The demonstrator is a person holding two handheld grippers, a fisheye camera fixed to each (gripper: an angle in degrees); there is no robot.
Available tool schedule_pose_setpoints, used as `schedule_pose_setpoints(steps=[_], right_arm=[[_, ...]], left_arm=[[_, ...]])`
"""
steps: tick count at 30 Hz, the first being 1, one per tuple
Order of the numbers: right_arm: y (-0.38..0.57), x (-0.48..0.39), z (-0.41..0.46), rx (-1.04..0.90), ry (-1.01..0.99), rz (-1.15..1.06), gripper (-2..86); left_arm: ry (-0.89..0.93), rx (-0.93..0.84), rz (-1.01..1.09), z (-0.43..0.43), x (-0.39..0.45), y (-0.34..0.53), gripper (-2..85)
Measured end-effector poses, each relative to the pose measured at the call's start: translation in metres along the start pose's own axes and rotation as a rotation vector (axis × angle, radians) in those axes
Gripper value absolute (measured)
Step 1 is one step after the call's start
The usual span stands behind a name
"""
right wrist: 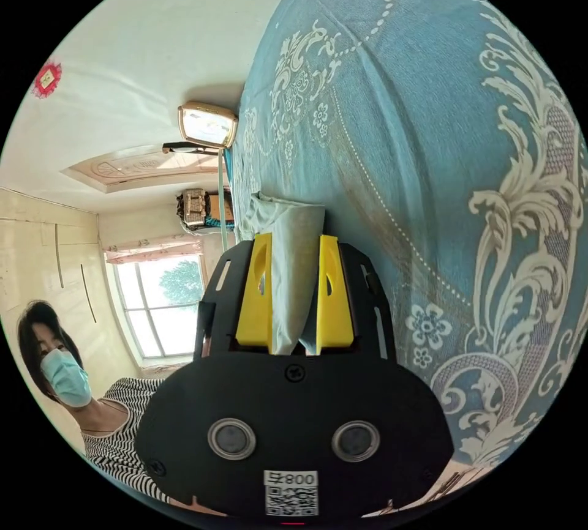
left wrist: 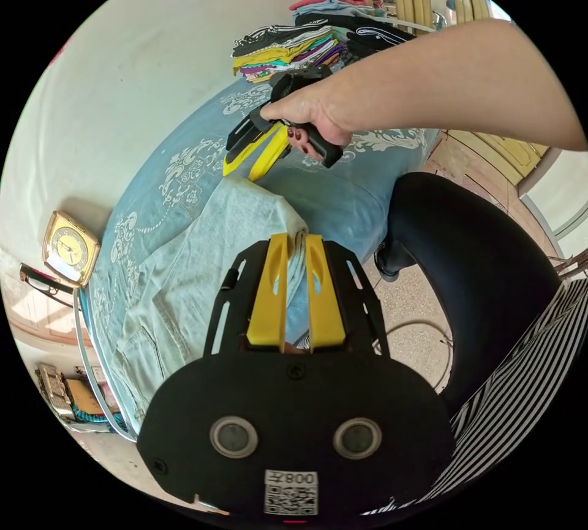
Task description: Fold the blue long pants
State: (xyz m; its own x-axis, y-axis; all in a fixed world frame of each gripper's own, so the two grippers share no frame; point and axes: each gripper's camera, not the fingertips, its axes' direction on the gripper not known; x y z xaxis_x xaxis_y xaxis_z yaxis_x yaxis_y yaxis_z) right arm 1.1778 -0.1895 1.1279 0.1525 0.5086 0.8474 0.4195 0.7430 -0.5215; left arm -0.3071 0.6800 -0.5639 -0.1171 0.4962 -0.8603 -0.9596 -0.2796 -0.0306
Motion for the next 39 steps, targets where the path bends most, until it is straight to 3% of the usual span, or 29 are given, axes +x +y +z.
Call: schedule_pose_setpoints(steps=[5, 18, 25, 29, 33, 39], right_arm=[[-0.025, 0.018, 0.027, -0.077, 0.028, 0.026, 9.1], [0.009, 0.067, 0.009, -0.023, -0.056, 0.002, 3.9], [0.073, 0.112, -0.045, 0.110, -0.052, 0.036, 3.4], [0.098, 0.127, -0.061, 0.157, -0.017, 0.042, 3.3], [0.101, 0.120, -0.039, 0.182, -0.018, -0.010, 3.2], [0.071, 0.082, 0.036, 0.157, -0.048, -0.136, 3.3]], left_arm=[[-0.003, 0.006, 0.005, -0.012, -0.019, 0.017, 4.4], [-0.010, 0.016, 0.088, -0.065, -0.050, 0.070, 3.2], [0.153, 0.155, 0.118, -0.105, -0.073, 0.103, 3.0], [0.282, 0.218, 0.078, -0.120, -0.105, 0.127, 2.9], [0.294, 0.267, 0.023, -0.134, -0.147, 0.162, 3.2], [0.419, 0.384, -0.306, -0.157, -0.266, 0.247, 3.5]])
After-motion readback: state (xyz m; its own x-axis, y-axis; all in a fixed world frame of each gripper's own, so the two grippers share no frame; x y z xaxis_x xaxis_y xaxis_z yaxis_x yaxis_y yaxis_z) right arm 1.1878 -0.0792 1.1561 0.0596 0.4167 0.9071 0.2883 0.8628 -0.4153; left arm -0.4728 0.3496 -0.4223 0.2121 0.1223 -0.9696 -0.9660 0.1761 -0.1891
